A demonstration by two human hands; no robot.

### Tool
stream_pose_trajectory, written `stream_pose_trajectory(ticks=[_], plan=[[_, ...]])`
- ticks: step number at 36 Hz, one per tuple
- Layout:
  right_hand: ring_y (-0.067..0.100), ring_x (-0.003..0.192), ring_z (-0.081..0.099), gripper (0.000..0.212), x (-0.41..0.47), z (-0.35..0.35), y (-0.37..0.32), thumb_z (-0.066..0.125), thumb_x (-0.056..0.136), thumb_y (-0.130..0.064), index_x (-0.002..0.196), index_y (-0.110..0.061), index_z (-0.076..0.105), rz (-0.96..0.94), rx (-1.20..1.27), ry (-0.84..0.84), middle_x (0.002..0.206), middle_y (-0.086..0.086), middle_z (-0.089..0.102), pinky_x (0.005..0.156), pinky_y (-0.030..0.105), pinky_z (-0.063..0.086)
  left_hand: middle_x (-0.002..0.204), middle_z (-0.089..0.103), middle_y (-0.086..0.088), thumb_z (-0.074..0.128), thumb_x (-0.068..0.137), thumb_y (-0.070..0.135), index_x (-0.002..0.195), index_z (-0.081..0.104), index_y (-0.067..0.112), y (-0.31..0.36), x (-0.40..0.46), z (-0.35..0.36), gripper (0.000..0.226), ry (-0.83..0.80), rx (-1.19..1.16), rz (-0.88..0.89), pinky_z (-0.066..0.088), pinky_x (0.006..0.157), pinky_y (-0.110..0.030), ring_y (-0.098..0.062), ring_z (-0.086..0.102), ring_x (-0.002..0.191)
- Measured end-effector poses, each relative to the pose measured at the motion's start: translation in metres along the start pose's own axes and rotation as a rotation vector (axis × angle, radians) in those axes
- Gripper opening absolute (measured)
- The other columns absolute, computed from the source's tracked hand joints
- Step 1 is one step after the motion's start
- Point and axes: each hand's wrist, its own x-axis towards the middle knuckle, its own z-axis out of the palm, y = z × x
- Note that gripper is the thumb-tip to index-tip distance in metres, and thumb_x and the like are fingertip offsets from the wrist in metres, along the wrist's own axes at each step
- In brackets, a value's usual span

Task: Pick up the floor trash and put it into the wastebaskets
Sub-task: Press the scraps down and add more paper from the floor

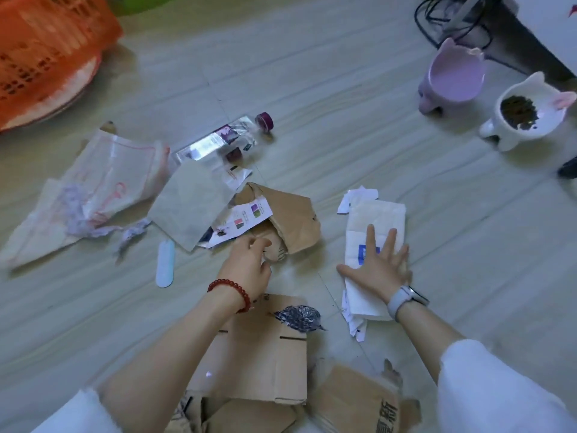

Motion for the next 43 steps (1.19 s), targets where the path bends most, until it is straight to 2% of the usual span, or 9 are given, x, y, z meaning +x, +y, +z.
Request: stream_pose_trajectory(ticks=[5, 9, 15, 21, 25, 28, 32, 37, 43], plan=[[0.047, 0.138, -0.004, 0.083, 0.001, -0.009, -0.007, 0.049, 0.085, -0.035, 0.147, -0.025, -0.005, -0.004, 0.042, -0.002, 0.154, 0.017, -0.011, 0.109, 0.054, 0.018, 0.130, 0.045, -0.011, 0.053, 0.087, 0.013, 0.125, 0.050, 0.012, 0.011, 0.000, -0.006, 0.038, 0.018, -0.021, 0.113, 0.039, 0.095, -0.031, -0.026, 0.046, 0.117], [0.041, 0.121, 0.041, 0.068, -0.014, -0.037, -0.004, 0.039, 0.087, -0.004, 0.147, -0.013, 0.009, -0.038, 0.307, 0.084, 0.137, 0.024, 0.037, 0.087, 0.036, 0.036, 0.131, 0.045, -0.006, 0.058, 0.087, 0.021, 0.130, 0.045, 0.013, 0.024, 0.003, -0.021, 0.046, 0.017, -0.060, 0.237, 0.033, 0.097, -0.022, -0.020, 0.044, 0.120], [0.033, 0.098, 0.054, 0.029, -0.048, -0.076, -0.011, 0.043, 0.091, -0.009, 0.119, -0.010, 0.050, -0.211, 0.505, 0.339, 0.106, 0.014, 0.062, 0.071, 0.031, 0.037, 0.154, 0.005, 0.005, 0.076, 0.067, 0.044, 0.141, 0.003, 0.037, 0.054, 0.010, -0.035, 0.104, -0.087, -0.123, 0.432, 0.014, 0.113, -0.028, -0.016, 0.009, 0.142], [0.012, 0.077, 0.063, 0.008, -0.096, -0.093, -0.039, 0.057, 0.089, -0.011, 0.091, -0.017, 0.062, -0.519, 0.926, 0.118, 0.081, -0.002, 0.068, 0.073, 0.031, 0.048, 0.156, 0.001, 0.006, 0.072, 0.043, 0.070, 0.143, -0.012, 0.030, 0.080, 0.010, -0.047, 0.137, 0.009, -0.047, 0.500, 0.004, 0.117, -0.048, -0.019, -0.003, 0.144], [0.003, 0.076, 0.059, 0.015, -0.110, -0.079, -0.035, 0.059, 0.087, -0.012, 0.085, -0.026, 0.065, -0.540, 0.939, 0.184, 0.079, -0.015, 0.064, 0.072, 0.021, 0.047, 0.130, 0.046, 0.009, 0.083, 0.058, 0.041, 0.144, 0.010, 0.027, 0.085, -0.003, -0.043, 0.114, -0.031, -0.248, 0.503, 0.027, 0.110, -0.040, -0.017, 0.036, 0.129], [-0.001, 0.075, 0.049, 0.013, -0.119, -0.067, -0.030, 0.063, 0.085, -0.017, 0.095, -0.016, 0.070, -0.499, 0.817, 0.297, 0.089, -0.008, 0.055, 0.075, 0.007, 0.038, 0.111, 0.052, 0.011, 0.078, 0.068, 0.030, 0.135, 0.030, 0.026, 0.085, -0.017, -0.030, 0.083, -0.086, -0.333, 0.502, 0.044, 0.086, -0.026, -0.012, 0.054, 0.105], [0.009, 0.081, 0.049, 0.029, -0.125, -0.054, -0.010, 0.056, 0.083, -0.030, 0.086, -0.004, 0.068, -0.570, 0.703, 0.625, 0.085, -0.003, 0.055, 0.076, 0.010, 0.039, 0.103, 0.061, -0.002, 0.066, 0.077, 0.033, 0.124, 0.042, 0.022, 0.090, -0.025, -0.012, 0.054, -0.022, -0.214, 0.514, 0.050, 0.076, -0.040, -0.024, 0.059, 0.092], [0.023, 0.105, 0.050, 0.017, -0.105, -0.029, 0.070, 0.052, 0.087, -0.016, 0.102, -0.013, 0.059, -0.026, 0.753, 0.835, 0.105, -0.001, 0.054, 0.091, 0.037, 0.043, 0.101, 0.058, -0.004, 0.062, 0.082, 0.026, 0.122, 0.042, 0.016, 0.084, -0.023, -0.001, 0.046, 0.013, -0.223, 0.415, 0.049, 0.076, -0.042, -0.028, 0.057, 0.089], [0.035, 0.142, -0.008, 0.076, -0.086, 0.021, 0.162, 0.052, 0.082, -0.021, 0.146, -0.034, 0.011, 0.480, 0.293, 0.236, 0.156, 0.009, -0.005, 0.109, 0.059, 0.006, 0.094, 0.053, 0.002, 0.062, 0.081, 0.024, 0.118, 0.042, 0.017, 0.080, -0.019, 0.004, 0.043, 0.071, -0.214, 0.330, 0.042, 0.066, -0.032, -0.021, 0.052, 0.081]])
